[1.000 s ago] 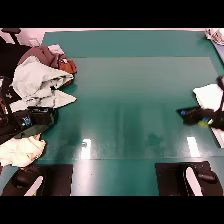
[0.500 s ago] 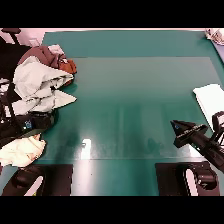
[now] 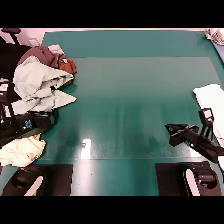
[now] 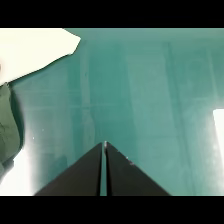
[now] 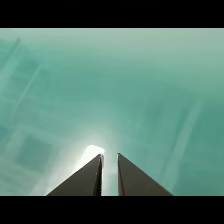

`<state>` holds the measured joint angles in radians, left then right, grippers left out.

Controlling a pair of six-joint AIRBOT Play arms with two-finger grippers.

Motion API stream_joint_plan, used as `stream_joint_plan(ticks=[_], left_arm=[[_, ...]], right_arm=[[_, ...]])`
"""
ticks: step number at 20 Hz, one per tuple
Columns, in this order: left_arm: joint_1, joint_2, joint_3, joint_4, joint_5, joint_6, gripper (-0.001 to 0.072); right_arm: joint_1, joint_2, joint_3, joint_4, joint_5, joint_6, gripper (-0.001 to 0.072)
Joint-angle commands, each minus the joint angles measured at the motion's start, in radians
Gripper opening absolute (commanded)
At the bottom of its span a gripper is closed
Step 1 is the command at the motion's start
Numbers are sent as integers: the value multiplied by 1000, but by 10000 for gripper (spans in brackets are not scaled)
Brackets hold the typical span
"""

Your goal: Fold the shirts.

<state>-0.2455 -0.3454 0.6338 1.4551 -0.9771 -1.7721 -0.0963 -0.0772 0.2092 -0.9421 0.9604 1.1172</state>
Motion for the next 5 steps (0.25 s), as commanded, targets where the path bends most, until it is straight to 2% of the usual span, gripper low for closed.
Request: stream_joint_plan(ticks=[1,5], left_arm=[[0,1,0,0,2,0,58],[0,1,0,0,1,0,58]], right_arm=[[0,-92,-1,89,-12,0,121],[-1,-57,-1,131,-65,-27,121]])
